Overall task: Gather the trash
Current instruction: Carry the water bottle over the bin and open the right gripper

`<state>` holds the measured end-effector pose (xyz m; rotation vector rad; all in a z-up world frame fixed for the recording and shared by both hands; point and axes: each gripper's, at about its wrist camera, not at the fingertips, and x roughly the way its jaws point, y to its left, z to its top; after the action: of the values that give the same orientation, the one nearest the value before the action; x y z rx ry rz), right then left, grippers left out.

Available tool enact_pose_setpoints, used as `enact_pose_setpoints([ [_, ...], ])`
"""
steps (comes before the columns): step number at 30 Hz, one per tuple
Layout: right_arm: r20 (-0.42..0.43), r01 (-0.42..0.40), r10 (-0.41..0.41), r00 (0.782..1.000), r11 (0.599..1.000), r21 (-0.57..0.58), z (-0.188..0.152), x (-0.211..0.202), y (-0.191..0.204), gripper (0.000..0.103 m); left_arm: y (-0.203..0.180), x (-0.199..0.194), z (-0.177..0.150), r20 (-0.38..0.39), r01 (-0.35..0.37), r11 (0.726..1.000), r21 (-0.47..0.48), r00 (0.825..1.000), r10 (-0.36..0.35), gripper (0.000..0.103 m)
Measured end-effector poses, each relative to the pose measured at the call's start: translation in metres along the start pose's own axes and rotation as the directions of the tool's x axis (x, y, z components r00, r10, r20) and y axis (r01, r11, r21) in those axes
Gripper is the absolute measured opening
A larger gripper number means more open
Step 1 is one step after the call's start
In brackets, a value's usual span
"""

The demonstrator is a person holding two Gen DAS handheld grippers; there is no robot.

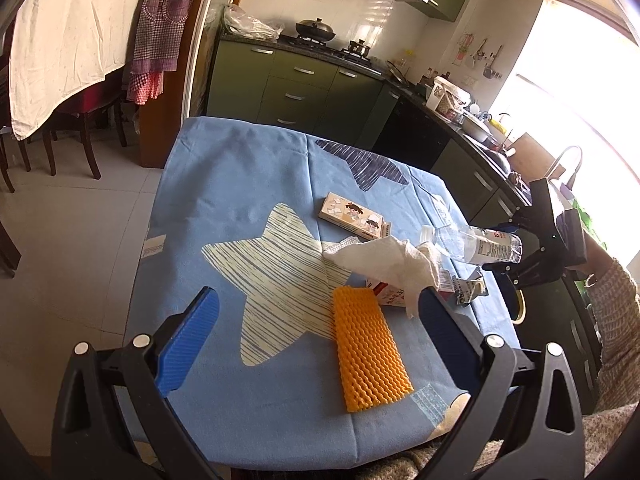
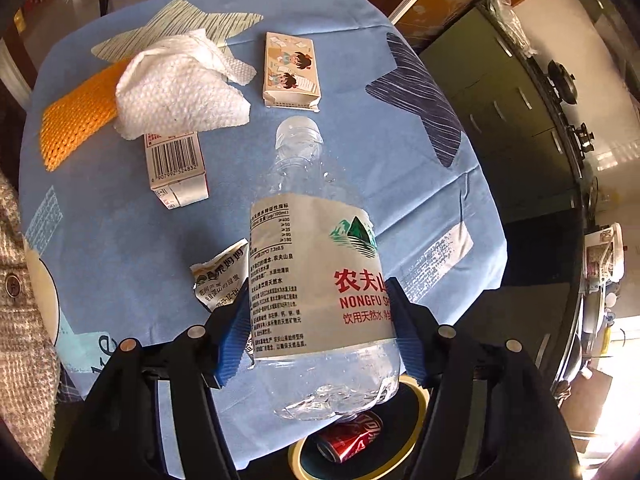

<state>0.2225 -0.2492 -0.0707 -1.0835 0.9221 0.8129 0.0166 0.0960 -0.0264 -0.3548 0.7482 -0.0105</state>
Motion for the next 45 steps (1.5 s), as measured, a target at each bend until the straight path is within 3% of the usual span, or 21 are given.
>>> enact_pose_setpoints([
  [9,0.123,-0.038,0.017,0.992,0.986,0.165,-0.026,-0.030,-0.007,0.063,0.000,-0.004,-0.003,0.002,0.002,1.000,0.004,1.000,-0.002,0.095],
  [16,0.164,-0.033,-0.034,0.986,0.921,0.389,-0.097,-0.054,-0.035,0.063,-0.010,0.004,-0.002,-0.015,0.022,0.999,0.037,1.000,-0.021,0.095],
  [23,0.036,0.023,-0.056,0.998,0.794,0.607,-0.203,-0.051,-0.052,0.063,-0.026,0.021,0.001,-0.046,0.054,0.996,0.069,0.998,-0.051,0.095],
  [29,-0.115,0.084,-0.003,0.993,0.700,0.709,-0.265,-0.006,-0.067,0.063,-0.043,0.029,0.000,-0.064,0.075,0.991,0.107,0.996,-0.069,0.095],
  [34,-0.184,0.121,0.030,0.983,0.651,0.750,-0.277,0.039,-0.081,0.061,-0.045,0.023,-0.002,-0.055,0.052,0.991,0.125,0.997,-0.046,0.095],
  [39,-0.166,0.100,0.055,0.985,0.605,0.790,-0.276,0.072,-0.091,0.062,-0.037,0.021,-0.001,-0.053,0.036,0.994,0.104,0.998,-0.030,0.095],
  [41,-0.171,0.105,0.048,0.984,0.620,0.777,-0.272,0.076,-0.087,0.079,-0.037,0.022,-0.002,-0.058,0.033,0.994,0.106,0.998,-0.027,0.095],
  [45,-0.129,0.114,-0.014,0.992,0.579,0.807,-0.273,0.053,-0.088,0.080,-0.039,0.029,-0.002,-0.077,0.033,0.992,0.119,0.997,-0.024,0.095],
])
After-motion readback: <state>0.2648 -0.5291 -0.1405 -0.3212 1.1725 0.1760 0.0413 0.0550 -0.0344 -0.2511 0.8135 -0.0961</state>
